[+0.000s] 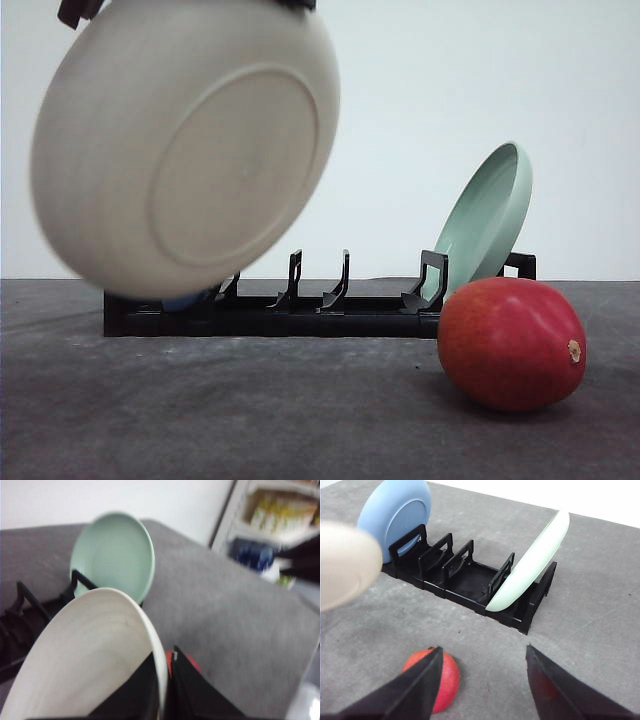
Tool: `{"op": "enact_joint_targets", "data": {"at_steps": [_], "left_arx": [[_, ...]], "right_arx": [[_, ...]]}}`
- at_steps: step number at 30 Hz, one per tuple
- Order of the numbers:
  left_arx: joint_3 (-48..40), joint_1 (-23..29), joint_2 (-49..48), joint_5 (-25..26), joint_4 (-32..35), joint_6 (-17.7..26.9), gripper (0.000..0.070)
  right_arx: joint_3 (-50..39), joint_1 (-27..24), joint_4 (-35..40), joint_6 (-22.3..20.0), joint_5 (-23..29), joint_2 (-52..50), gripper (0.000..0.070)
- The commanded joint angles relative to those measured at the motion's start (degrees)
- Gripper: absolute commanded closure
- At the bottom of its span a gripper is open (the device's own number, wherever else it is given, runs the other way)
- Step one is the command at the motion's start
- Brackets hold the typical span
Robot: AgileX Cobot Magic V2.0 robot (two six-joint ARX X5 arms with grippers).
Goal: Place pomegranate in white plate
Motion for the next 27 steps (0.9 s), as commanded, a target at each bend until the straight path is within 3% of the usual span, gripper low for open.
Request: {"op": "enact_joint_targets", "data": {"at_steps": [1, 5, 9, 20, 27], "left_arx": [[0.3, -1.2, 1.1, -0.4, 0.0, 7.2, 0.069], [0.3, -1.8, 5.2, -0.3, -0.7, 15.9, 0.069], [0.3, -1.8, 11.1, -0.3, -0.5, 21.5, 0.069], [0.3, -4.9, 24.5, -3.8, 6.8, 33.7, 0.069], [0.3, -6.2, 29.6, -6.2, 8.5, 36.7, 0.069]], "right_arx": [[0.8, 0.2, 0.6, 0.9, -0.2, 0.1, 0.0363], [0.8, 0.2, 0.6, 1.9, -0.2, 0.1, 0.0363], [0.8, 0.2, 0.6, 2.0, -0.2, 0.1, 0.0363], [0.8, 0.2, 0.6, 2.1, -0.2, 0.1, 0.0363], [0.8, 0.2, 0.6, 2.1, -0.1, 0.1, 0.0363]]}}
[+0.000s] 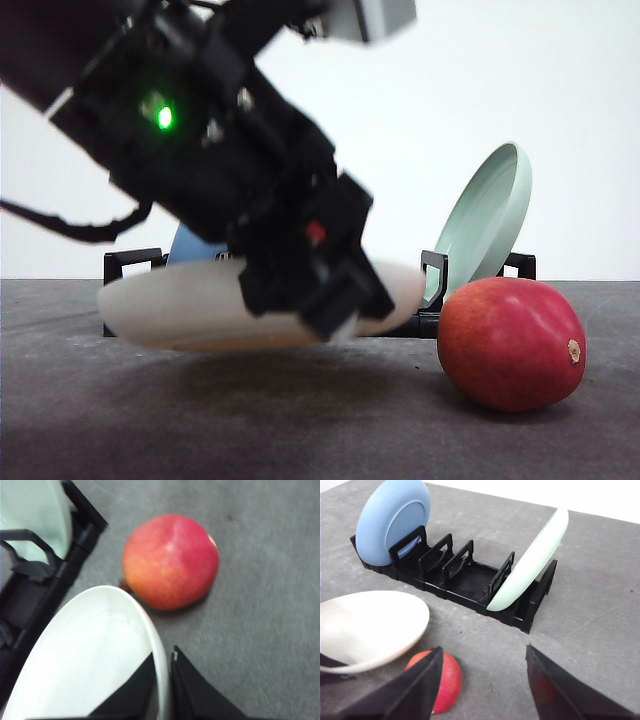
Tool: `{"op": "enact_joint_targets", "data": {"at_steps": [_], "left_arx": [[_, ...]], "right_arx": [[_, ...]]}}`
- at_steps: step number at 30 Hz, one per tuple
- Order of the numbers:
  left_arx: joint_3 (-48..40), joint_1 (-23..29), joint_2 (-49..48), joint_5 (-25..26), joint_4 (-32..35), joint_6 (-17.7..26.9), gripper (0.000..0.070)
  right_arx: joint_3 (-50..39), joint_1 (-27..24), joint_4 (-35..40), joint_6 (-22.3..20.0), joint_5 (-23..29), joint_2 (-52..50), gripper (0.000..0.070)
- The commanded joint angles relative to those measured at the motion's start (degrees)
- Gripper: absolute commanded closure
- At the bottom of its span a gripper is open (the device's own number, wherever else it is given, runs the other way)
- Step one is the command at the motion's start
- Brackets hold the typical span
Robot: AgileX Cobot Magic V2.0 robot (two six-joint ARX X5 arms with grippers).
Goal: Place pomegranate in white plate
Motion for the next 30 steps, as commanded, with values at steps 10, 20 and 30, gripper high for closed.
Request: {"op": "enact_joint_targets", "data": {"at_steps": [10, 20, 30], "left_arx": [[0.3, -0.9, 3.9, -3.1, 0.7, 4.4, 0.069], [0.4, -1.0, 3.8, -3.1, 0.0, -1.3, 0.0427], [9.2, 2.0, -5.3, 11.4, -26.5, -17.9, 0.0332]], "right_arx": [[0.8, 0.2, 0.6, 0.6, -0.1, 0.1, 0.0363], [0.8, 0.2, 0.6, 0.6, -0.1, 0.1, 0.0363], [0.8, 0.2, 0.6, 0.6, 0.0, 0.1, 0.0363]]}}
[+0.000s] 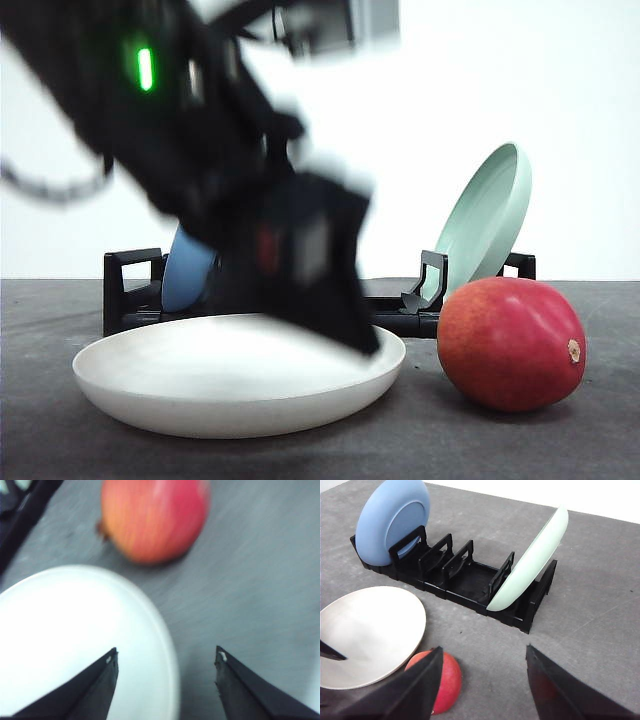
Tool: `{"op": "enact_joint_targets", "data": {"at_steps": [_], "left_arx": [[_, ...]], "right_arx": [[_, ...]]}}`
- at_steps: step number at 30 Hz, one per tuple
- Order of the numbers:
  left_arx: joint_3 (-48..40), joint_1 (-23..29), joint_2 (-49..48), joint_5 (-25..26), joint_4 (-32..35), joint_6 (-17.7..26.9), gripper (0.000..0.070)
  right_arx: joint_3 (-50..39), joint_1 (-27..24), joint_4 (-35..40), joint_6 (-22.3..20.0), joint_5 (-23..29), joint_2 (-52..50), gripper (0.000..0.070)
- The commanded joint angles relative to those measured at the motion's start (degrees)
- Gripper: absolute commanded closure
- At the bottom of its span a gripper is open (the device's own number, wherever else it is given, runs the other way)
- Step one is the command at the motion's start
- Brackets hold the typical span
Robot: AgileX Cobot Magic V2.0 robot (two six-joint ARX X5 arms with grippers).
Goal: Place pomegranate in white plate
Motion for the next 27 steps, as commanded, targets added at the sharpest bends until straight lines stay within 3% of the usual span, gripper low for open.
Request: {"op": "enact_joint_targets", "data": {"at_steps": [1, 4, 7, 17, 27], "left_arx": [[1.8, 0.9, -1.7, 6.2, -4.2, -6.1, 0.0334], [3.5, 4.6, -5.9, 13.6, -10.0, -9.8, 0.0334], [4.1, 9.0, -10.1, 16.9, -14.0, -12.4, 0.0334], [4.1, 28.0, -23.4, 17.3, -23.4, -13.0, 0.0335], [4.1, 44.1, -28.4, 17.4, -24.7, -11.0, 0.0336]], "right_arx": [[0.8, 0.2, 0.6, 0.6, 0.0, 0.1, 0.0363], [0.8, 0.2, 0.6, 0.6, -0.1, 0.1, 0.0363], [0.8, 0.2, 0.6, 0.6, -0.1, 0.1, 0.0363], [0.8, 0.2, 0.6, 0.9, -0.1, 0.1, 0.0363], [0.8, 0.2, 0.5, 1.3, -0.1, 0.2, 0.0363]]}}
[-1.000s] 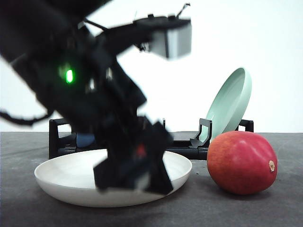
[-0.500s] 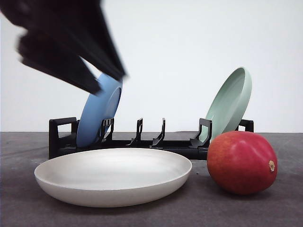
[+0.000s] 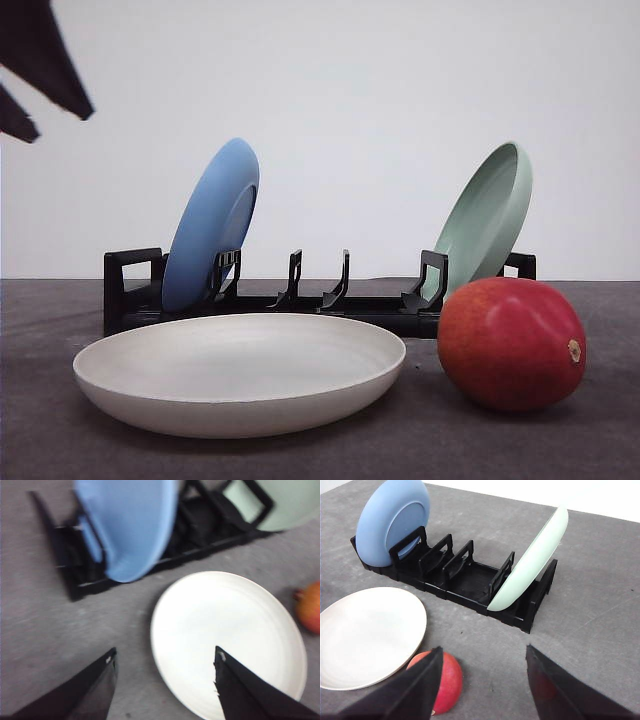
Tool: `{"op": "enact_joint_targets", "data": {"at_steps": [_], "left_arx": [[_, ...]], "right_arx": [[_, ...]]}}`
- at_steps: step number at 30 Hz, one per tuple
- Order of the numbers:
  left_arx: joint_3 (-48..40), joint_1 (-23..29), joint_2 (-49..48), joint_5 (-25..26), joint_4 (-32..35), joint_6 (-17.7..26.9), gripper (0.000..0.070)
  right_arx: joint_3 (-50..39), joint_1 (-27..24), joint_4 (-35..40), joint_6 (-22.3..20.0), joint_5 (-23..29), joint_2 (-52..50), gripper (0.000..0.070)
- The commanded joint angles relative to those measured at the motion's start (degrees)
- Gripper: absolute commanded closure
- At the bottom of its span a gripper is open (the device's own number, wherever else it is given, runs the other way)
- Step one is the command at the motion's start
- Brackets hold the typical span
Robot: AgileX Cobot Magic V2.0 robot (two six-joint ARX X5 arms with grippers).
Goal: Place pomegranate in white plate
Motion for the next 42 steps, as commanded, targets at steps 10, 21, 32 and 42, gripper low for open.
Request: {"op": "enact_joint_targets", "data": {"at_steps": [10, 21, 32, 42], "left_arx": [[0.9, 4.3, -2.4, 0.1, -0.6, 0.8, 0.0338], [0.9, 4.3, -2.4, 0.1, -0.3, 0.6, 0.0346], [0.9, 4.3, -2.4, 0.1, -0.3, 0.6, 0.0347], [0.9, 4.3, -2.4, 0.0, -0.2, 0.6, 0.0347]], "right_arx": [[0.8, 0.2, 0.6, 0.9, -0.1, 0.2, 0.0363], [2.2, 2.0, -5.8, 7.0, -6.1, 10.1, 0.0294], [6.0, 11.2, -5.8, 7.9, -2.6, 30.1, 0.0272], [7.2, 16.8, 3.0, 8.5, 0.5, 43.8, 0.0124]]}}
